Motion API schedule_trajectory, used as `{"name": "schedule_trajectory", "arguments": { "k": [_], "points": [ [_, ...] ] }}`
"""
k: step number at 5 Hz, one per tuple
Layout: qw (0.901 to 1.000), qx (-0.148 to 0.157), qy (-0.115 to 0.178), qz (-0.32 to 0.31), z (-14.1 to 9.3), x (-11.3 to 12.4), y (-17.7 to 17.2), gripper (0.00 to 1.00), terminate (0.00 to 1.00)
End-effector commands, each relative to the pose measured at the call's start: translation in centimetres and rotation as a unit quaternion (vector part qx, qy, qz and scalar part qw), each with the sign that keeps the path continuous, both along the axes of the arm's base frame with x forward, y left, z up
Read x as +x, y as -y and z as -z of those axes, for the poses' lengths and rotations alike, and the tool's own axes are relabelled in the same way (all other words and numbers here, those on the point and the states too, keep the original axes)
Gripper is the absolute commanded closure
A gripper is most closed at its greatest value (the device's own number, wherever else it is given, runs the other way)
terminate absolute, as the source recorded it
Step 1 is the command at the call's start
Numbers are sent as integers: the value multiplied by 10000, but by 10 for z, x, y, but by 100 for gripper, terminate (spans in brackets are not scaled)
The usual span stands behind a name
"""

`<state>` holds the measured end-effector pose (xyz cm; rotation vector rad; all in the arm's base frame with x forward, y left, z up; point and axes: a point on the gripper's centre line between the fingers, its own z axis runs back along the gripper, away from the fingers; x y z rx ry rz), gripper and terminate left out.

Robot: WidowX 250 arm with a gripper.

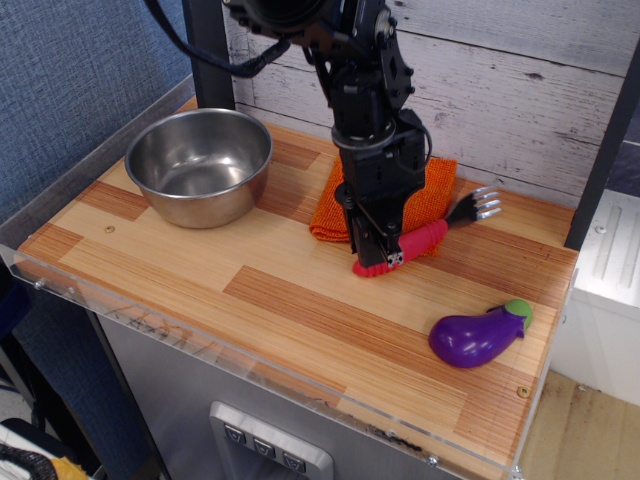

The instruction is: Put the fork on the bottom-right corner of the cloth.

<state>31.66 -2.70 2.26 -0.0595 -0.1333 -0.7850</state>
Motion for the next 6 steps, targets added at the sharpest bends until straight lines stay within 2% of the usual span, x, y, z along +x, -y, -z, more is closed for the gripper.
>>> {"name": "schedule_trajectory", "arguments": {
  "k": [1,2,3,4,6],
  "points": [
    [9992,67,309,-225,-23,-3,-14,0,0],
    [9989,50,357,-302,-29,-5,-17,0,0],
    [9976,88,574,-384,-48,-5,-21,0,0],
    [9965,-26,724,-416,-76,-6,-25,0,0],
    [9946,91,1012,-213,-137,-33,-36,0,0]
  ]
}}
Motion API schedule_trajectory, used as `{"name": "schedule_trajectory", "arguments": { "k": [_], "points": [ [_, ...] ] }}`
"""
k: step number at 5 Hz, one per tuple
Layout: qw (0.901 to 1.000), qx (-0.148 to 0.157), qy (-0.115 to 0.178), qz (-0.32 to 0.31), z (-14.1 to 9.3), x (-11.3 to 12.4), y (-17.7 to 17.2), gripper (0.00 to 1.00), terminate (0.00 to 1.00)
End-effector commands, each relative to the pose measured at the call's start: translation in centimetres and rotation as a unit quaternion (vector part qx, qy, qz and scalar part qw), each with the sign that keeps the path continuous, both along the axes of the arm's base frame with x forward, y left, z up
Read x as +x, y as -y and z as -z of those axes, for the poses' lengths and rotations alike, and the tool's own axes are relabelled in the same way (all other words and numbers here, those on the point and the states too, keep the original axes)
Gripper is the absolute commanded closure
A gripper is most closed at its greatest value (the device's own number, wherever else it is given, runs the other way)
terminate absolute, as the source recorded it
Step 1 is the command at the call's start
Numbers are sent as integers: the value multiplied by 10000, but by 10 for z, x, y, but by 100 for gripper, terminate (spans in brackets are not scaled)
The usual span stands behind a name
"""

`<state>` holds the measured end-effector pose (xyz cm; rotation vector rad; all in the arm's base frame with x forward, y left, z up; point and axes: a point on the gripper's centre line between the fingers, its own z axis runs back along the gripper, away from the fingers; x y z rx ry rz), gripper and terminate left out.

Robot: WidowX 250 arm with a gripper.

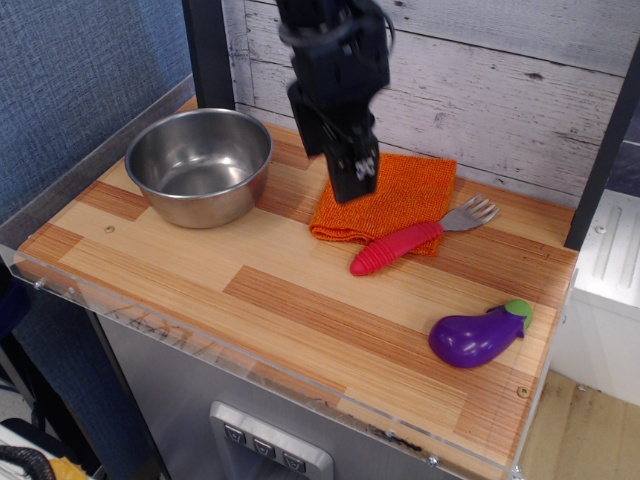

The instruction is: Put the fork on the bottom-right corner of the cloth.

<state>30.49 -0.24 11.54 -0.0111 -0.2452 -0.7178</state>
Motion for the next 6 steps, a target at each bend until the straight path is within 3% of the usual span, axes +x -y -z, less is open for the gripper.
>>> {"name": "schedule_trajectory", "arguments": {
  "k": [1,5,6],
  "points": [
    [9984,66,515,208,-59,-32,-15,0,0],
    [9984,66,515,208,-59,-32,-15,0,0],
    [9984,66,515,208,-59,-32,-15,0,100]
  ]
}}
